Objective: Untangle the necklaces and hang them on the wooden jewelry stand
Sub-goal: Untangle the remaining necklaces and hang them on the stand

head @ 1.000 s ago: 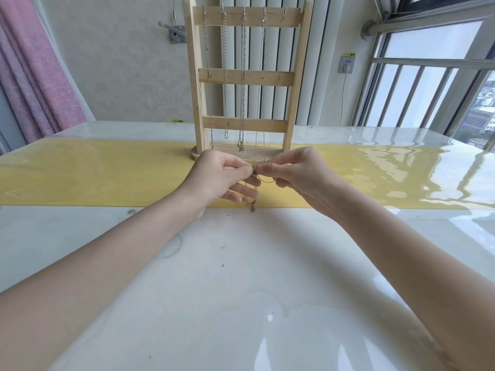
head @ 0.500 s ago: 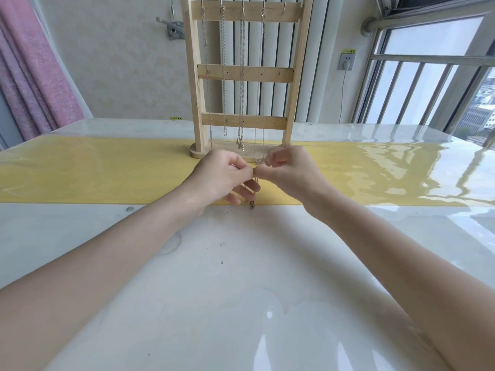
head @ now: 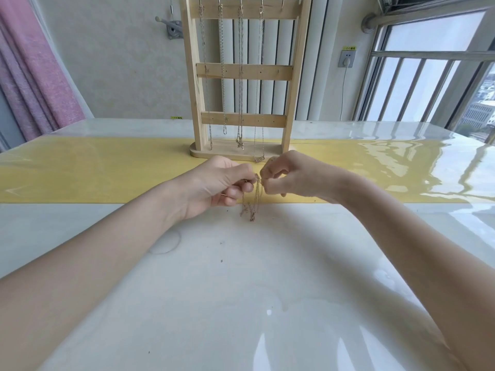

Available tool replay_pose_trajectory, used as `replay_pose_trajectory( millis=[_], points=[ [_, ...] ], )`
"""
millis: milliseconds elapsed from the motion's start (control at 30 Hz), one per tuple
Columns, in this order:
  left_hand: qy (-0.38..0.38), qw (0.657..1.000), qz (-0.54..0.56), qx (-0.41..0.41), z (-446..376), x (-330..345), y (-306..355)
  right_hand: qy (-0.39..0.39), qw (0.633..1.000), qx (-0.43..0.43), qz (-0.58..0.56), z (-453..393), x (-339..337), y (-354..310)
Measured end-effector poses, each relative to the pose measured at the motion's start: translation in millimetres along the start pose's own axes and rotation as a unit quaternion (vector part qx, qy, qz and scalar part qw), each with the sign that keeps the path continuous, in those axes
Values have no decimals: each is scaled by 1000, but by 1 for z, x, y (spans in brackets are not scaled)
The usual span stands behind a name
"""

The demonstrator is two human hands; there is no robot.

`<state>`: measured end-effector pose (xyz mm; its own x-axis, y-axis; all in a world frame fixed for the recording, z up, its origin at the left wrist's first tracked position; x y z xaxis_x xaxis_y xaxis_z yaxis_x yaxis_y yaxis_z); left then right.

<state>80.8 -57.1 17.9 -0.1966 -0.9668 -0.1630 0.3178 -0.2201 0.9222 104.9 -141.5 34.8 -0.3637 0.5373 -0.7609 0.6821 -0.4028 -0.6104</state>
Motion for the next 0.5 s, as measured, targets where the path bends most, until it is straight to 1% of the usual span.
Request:
replay_pose_trajectory(
  millis=[33,67,100,133,167,233,300,367,433,500],
  points=[
    [4,1000,9,0,0,-3,0,-8,998,2,70,1,-1,3],
    [7,1000,21,3,-1,-6,2,-6,994,7,108,1,-3,5],
    [10,999,32,6,-1,-10,3,9,994,14,105,2,-5,8],
    [14,999,39,9,-1,-13,3,36,998,23,53,4,-8,11],
    [20,999,41,12,-1,-16,4,69,997,25,-25,5,-10,14],
    [33,999,33,20,-2,-18,4,118,977,8,-176,4,-14,15],
    [43,998,23,28,-2,-18,4,135,951,-14,-276,3,-14,13],
    [51,998,20,32,-4,-19,4,140,933,-25,-332,1,-11,10],
    [57,998,14,35,-5,-19,5,155,914,-14,-374,1,-11,12],
    [60,997,5,41,-5,-18,5,163,904,-6,-395,1,-11,13]
  ],
)
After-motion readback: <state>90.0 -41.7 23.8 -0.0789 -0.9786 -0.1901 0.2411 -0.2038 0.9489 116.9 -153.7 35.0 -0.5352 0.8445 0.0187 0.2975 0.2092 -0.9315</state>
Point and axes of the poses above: each hand's wrist, its own z-axis away from the middle knuckle, its own x-axis out of the palm, y = z × x, the point moved 10 cm from there along -z, towards the middle knuckle, and after that the axes turned 15 degrees about -x, right-handed, at the moved point
